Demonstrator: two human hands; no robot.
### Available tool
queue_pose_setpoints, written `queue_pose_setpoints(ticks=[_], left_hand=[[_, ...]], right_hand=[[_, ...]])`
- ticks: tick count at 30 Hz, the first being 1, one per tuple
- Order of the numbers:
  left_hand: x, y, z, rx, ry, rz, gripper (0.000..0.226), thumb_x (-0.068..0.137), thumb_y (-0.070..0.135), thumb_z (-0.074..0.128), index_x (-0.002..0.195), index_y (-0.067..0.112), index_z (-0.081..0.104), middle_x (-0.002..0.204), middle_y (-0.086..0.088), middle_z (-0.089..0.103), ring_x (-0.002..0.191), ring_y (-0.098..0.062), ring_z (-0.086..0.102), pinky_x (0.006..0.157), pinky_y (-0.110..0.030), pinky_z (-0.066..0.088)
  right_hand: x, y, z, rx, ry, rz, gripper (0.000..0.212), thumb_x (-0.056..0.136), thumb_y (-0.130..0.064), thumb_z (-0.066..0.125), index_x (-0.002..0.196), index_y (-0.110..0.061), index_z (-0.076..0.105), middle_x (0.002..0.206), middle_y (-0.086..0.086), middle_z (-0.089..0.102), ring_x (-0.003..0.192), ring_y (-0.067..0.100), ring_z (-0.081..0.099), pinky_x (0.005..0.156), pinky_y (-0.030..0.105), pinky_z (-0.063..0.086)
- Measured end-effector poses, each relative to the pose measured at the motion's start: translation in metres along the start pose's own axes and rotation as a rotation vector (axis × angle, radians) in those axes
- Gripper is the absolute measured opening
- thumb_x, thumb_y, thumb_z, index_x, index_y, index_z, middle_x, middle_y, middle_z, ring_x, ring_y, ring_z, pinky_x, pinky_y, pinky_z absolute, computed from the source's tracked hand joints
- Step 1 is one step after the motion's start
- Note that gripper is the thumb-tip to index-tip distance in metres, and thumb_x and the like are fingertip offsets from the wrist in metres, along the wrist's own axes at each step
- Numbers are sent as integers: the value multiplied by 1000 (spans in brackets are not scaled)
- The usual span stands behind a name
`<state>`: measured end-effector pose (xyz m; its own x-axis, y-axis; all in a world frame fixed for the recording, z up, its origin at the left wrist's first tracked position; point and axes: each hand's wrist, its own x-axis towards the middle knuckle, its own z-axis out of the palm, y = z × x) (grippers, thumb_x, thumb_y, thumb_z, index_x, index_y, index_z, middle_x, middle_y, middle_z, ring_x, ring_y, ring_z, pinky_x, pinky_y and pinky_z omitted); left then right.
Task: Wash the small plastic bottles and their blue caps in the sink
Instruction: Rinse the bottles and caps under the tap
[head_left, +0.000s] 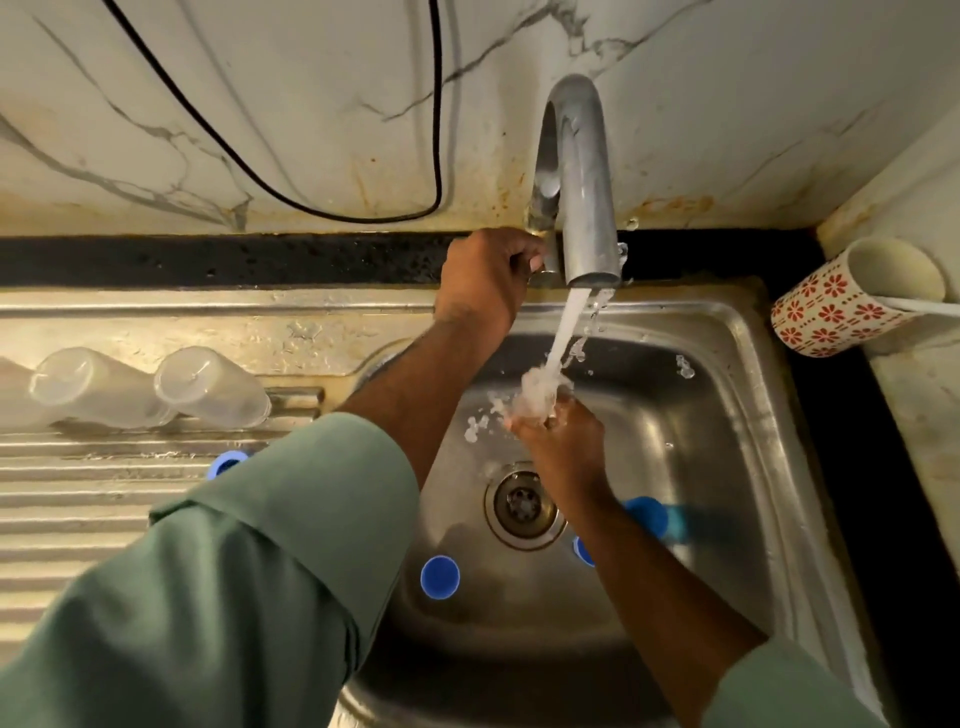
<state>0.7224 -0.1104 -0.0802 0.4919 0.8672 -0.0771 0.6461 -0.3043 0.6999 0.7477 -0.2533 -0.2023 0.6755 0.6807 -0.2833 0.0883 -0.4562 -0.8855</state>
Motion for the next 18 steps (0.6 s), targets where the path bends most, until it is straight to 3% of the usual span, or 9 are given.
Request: queue_pose_setpoints(ticks=[4,7,10,12,14,15,18], left_hand=[[-1,2,0,-8,-2,-4,24,95,5,61,82,25,61,65,19,44,59,2,43,57,-6,36],[-1,0,-1,-10,18,10,17,94,3,60,101,13,72,69,15,44,62,0,41,50,4,31],[-1,4,-2,32,15,0,19,95,3,59,106,12,71,74,9,47,66,-3,42,65,-3,29],[-4,4,-2,28,4,-10,18,96,3,57,92,19,67,74,10,47,65,-3,43,68,-4,27],[-3,6,-3,60,-4,-13,32,97,3,56,76,27,51,68,14,42,60,-3,42,68,-5,27],[-3,4,-2,62,-5,-14,33,97,4,57,76,29,48,69,13,43,62,-4,43,67,-6,28],[-2,5,-2,39,7,-20,16,97,7,59,97,22,65,83,8,48,82,-7,48,68,-6,28]], right_hand=[[-2,8,-3,110,-18,56,21,81,-7,76,99,-15,70,86,1,72,74,14,68,61,14,53],[-3,10,-5,166,-59,139,19,83,-9,75,99,-17,68,85,7,71,63,9,65,56,19,55],[1,8,-4,189,-65,181,19,85,-14,74,103,-11,70,70,1,68,53,8,57,49,21,51],[2,7,-7,276,-50,264,12,88,-16,70,98,-10,71,65,0,65,50,10,53,45,20,47],[5,2,-8,465,-66,365,8,92,-18,65,95,-11,69,68,5,64,51,11,52,47,22,45],[4,-1,-7,559,-118,437,9,92,-18,64,94,-10,67,70,7,63,53,12,53,49,23,45],[6,-2,-4,754,-112,589,13,92,-14,63,102,-6,65,69,8,60,53,11,52,52,23,42]])
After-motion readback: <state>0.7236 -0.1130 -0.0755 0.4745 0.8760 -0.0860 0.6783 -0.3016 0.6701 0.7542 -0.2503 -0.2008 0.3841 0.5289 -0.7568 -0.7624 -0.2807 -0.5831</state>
